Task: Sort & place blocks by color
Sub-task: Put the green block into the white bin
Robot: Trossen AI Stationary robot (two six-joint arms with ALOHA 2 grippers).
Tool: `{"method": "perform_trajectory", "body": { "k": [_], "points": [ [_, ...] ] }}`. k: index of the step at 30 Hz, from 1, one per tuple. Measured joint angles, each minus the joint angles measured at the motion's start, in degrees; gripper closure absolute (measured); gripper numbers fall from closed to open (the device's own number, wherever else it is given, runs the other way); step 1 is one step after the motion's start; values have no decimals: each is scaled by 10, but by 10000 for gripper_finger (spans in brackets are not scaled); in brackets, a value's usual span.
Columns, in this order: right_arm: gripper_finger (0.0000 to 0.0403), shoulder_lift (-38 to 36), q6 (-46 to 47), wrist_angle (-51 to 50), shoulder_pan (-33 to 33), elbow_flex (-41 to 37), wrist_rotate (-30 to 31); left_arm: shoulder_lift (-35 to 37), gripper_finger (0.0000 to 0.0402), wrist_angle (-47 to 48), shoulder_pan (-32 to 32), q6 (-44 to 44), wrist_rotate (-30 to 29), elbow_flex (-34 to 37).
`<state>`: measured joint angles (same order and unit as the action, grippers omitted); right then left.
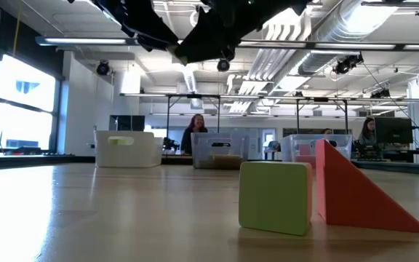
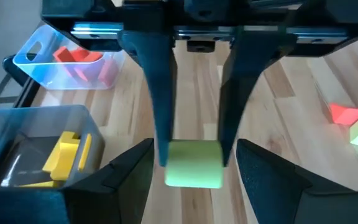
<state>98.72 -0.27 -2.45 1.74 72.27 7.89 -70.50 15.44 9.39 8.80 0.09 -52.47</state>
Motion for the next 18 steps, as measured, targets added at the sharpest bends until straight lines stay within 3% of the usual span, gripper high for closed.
{"method": "perform_trajectory", "body": {
  "k": [7,18],
  "points": [
    [304,0,-2,6,-7,0,-21,0,188,1,0,11,-43,0],
    [304,-10,1,9,-9,0,-20,1,188,5,0,24,-24,-1]
  ]
}}
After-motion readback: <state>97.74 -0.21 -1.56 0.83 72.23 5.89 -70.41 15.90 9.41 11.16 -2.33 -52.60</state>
